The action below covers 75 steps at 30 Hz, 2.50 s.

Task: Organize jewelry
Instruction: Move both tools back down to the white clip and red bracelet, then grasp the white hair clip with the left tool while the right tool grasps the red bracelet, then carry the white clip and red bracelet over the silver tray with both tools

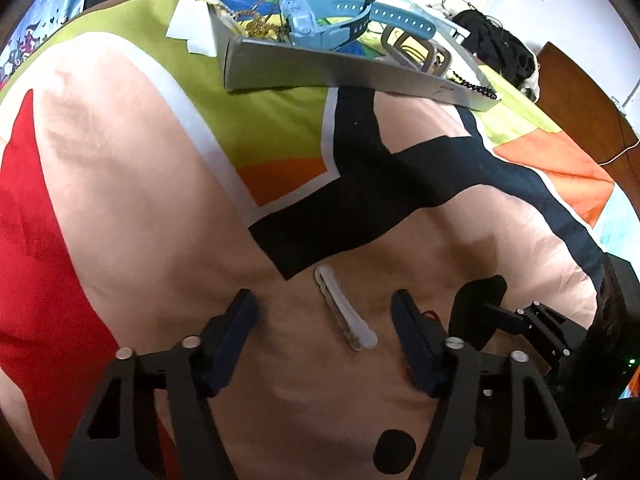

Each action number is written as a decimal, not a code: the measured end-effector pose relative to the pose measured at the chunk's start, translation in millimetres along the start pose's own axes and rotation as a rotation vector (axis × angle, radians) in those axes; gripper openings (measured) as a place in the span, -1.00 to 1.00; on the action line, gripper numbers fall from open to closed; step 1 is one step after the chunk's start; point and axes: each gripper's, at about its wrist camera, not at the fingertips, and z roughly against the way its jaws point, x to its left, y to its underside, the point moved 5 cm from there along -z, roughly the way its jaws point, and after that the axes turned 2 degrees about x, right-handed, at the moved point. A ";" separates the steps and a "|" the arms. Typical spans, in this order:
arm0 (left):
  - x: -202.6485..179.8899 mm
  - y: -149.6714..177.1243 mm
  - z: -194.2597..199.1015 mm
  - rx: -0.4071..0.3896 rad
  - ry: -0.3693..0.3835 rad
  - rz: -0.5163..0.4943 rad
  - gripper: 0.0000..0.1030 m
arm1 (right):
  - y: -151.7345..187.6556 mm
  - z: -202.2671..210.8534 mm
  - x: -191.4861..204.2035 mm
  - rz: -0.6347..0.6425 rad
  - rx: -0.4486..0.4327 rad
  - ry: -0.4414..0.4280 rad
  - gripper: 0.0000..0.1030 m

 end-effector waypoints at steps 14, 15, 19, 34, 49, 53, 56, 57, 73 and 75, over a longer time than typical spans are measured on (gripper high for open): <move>-16.8 9.4 -21.7 0.063 -0.050 -0.098 -0.22 | -2.1 -6.6 -1.1 0.010 0.011 0.023 0.28; -16.7 9.5 -23.8 0.067 -0.057 -0.106 -0.22 | -3.2 -8.8 1.0 0.014 0.017 0.029 0.28; -20.5 10.1 -32.4 0.073 -0.077 -0.146 -0.22 | -9.1 -16.8 2.8 0.036 0.041 0.046 0.28; -8.4 15.5 -32.1 0.022 0.000 -0.057 -0.77 | -12.1 -18.7 9.5 0.036 0.020 0.016 -0.29; -24.6 24.3 -10.8 0.067 -0.011 -0.085 -0.78 | 7.4 9.2 2.6 -0.030 0.015 0.017 -0.89; -24.2 20.7 -4.0 0.060 -0.012 -0.077 -0.78 | 3.1 21.6 -3.0 0.002 -0.020 0.063 -0.89; -25.6 21.0 3.9 0.048 -0.012 -0.097 -0.78 | -3.7 32.9 -3.1 0.066 -0.059 0.105 -0.89; -25.4 20.7 7.6 0.045 -0.011 -0.099 -0.78 | -7.8 35.4 -2.5 0.088 -0.070 0.122 -0.89; -30.8 -92.1 69.3 -0.230 0.041 -0.104 -0.78 | -124.1 93.0 -24.1 0.199 -0.348 0.252 -0.89; -29.2 -106.4 74.5 -0.267 0.031 -0.109 -0.78 | -140.7 101.2 -24.3 0.187 -0.391 0.242 -0.90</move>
